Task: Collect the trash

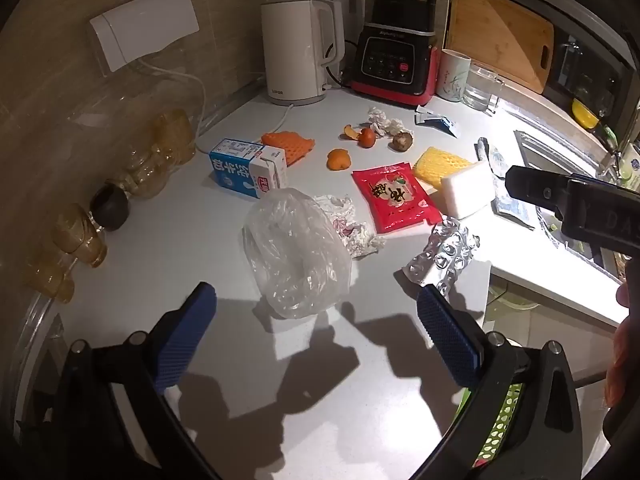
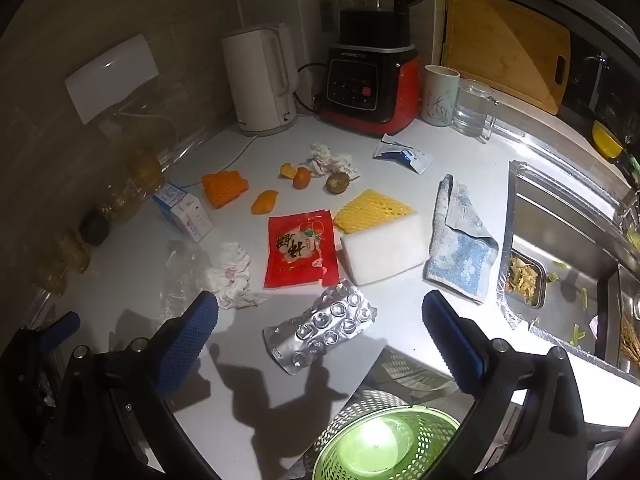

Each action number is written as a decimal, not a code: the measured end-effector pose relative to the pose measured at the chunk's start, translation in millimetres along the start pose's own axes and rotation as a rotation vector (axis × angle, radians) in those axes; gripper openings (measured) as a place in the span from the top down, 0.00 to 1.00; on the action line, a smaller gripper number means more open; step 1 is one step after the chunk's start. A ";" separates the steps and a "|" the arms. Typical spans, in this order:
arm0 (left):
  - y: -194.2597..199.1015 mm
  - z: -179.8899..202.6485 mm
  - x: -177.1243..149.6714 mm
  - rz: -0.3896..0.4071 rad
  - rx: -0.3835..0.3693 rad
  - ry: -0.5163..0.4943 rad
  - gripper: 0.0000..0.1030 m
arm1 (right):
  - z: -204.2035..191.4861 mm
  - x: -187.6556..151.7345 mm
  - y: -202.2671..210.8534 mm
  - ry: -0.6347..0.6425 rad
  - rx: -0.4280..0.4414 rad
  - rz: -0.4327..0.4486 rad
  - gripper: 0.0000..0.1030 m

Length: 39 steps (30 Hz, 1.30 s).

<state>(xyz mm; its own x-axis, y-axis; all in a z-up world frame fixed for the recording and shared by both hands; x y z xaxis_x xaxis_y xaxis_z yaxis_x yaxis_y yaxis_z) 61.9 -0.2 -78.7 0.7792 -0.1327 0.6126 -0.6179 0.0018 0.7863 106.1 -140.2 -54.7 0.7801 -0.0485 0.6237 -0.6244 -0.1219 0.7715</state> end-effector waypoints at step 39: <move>-25.4 -8.0 -5.2 -0.055 -0.007 0.009 0.06 | 20.8 -6.9 -11.3 -0.014 -0.011 -0.021 0.02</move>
<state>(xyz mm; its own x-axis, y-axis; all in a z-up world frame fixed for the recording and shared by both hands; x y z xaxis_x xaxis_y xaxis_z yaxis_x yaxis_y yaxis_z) 74.4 8.4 -101.2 0.8127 -0.1243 0.5693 -0.5736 0.0014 0.8191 108.6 -159.1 -70.3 0.7935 -0.0602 0.6056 -0.6083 -0.1118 0.7858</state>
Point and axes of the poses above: each gripper's, at about its wrist camera, not at the fingertips, and y roughly against the way its jaws point, z to its right, x to its top, the point moved 10 cm from there along -y, roughly the way its jaws point, and after that the axes turned 4 degrees about -y, right-handed, at the moved point
